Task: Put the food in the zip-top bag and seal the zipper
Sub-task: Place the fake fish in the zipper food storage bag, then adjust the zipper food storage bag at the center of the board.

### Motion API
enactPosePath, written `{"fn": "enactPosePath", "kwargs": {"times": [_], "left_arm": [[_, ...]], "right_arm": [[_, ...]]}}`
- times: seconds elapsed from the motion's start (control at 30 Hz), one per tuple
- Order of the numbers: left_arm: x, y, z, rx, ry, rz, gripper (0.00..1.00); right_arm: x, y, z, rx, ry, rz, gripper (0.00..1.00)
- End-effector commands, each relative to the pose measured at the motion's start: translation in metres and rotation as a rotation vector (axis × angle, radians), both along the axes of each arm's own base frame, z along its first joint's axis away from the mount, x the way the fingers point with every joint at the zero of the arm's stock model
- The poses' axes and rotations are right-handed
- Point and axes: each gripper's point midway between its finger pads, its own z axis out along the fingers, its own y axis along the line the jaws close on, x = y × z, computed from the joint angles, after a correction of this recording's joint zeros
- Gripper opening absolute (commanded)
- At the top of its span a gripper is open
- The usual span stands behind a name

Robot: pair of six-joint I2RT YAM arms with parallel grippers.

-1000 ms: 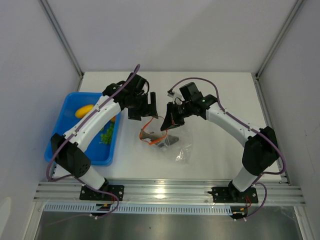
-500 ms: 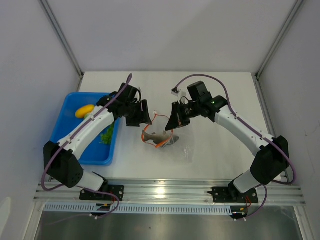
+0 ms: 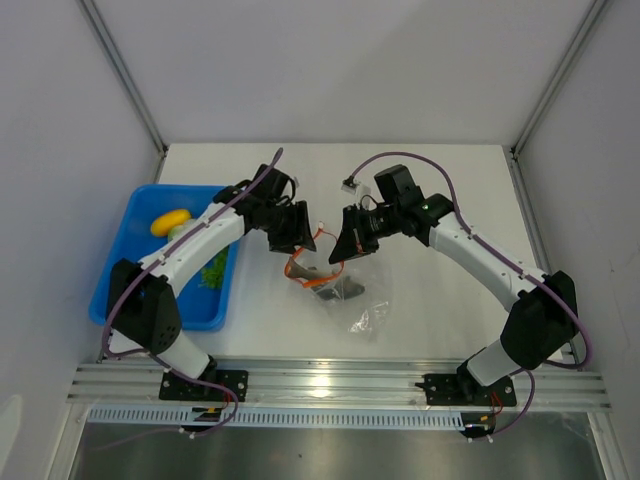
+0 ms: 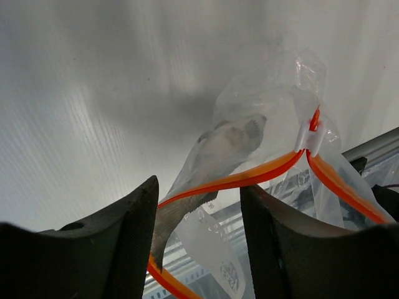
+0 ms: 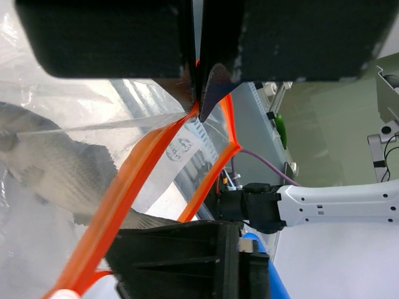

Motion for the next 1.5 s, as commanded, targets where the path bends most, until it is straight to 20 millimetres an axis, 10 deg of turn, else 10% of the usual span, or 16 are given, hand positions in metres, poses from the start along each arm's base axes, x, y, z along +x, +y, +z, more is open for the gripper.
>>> {"fn": "enactPosePath", "kwargs": {"times": [0.0,0.3,0.6,1.03,1.27,1.47], "left_arm": [[0.012,-0.020,0.021,-0.060,-0.056,-0.058,0.56],[0.035,-0.037,0.047,-0.075,-0.090,-0.096,0.01],[0.015,-0.060,0.168,-0.326,-0.252,-0.161,0.01],[-0.005,-0.060,0.180,-0.405,-0.251,-0.164,0.01],[-0.001,-0.055,0.213,-0.413,-0.355,-0.125,0.01],[-0.011,-0.052,0.100,-0.296,-0.008,-0.084,0.00]], "right_arm": [[-0.004,0.003,0.026,0.077,-0.047,0.022,0.00],[-0.003,0.003,0.025,0.077,-0.042,0.016,0.00],[0.031,-0.028,0.006,-0.075,-0.086,-0.175,0.00],[0.053,-0.030,-0.002,-0.103,-0.111,-0.257,0.00],[0.063,-0.029,0.058,-0.053,-0.320,-0.275,0.00],[0.043,-0.040,0.001,-0.123,-0.127,-0.275,0.00]]}}
